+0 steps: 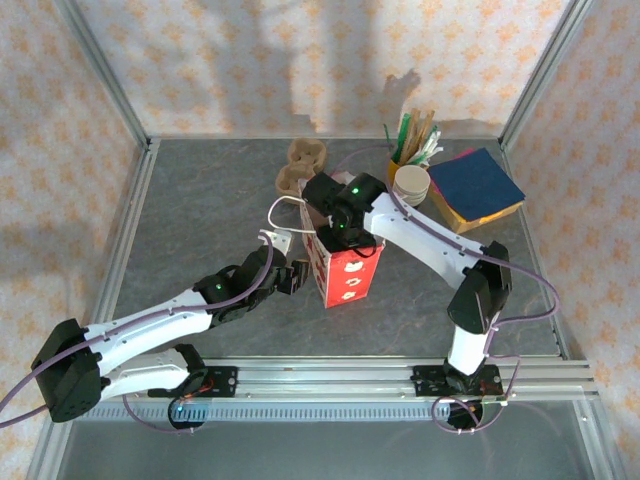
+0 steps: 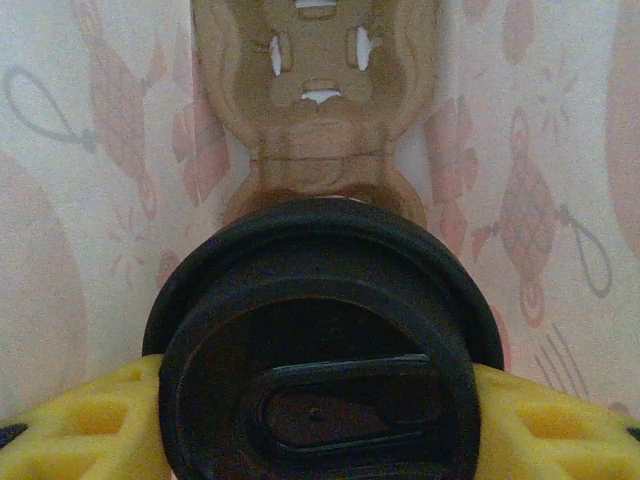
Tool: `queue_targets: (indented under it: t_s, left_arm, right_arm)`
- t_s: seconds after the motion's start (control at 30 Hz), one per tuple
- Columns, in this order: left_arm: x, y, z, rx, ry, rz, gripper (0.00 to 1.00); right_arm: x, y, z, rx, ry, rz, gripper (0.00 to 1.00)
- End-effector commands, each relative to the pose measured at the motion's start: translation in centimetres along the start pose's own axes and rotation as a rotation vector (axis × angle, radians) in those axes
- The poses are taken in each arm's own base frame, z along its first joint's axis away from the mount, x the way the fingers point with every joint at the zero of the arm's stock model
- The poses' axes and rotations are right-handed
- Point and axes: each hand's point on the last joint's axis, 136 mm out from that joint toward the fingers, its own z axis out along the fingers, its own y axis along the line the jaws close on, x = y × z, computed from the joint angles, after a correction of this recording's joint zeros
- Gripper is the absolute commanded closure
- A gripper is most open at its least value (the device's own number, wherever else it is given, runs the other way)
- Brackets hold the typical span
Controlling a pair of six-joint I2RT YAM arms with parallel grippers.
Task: Pack the takeout coffee
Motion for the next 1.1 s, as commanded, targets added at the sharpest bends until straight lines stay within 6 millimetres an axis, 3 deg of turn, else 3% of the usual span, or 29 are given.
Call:
queue_targets:
  t_s: [0.0, 1.07]
  left_arm:
    - [-0.9, 0.02, -0.27, -0.01, -0.035, -0.003, 0.33]
    - [-0.76, 0.06, -0.23, -0.009, -0.035, -0.005, 0.33]
  right_arm:
    - [-0.66, -0.36, -0.32, 0.017, -0.016, 0.01, 0.54]
    - [-0.19, -0.66, 0.42, 0.021, -0.005, 0.013, 0.54]
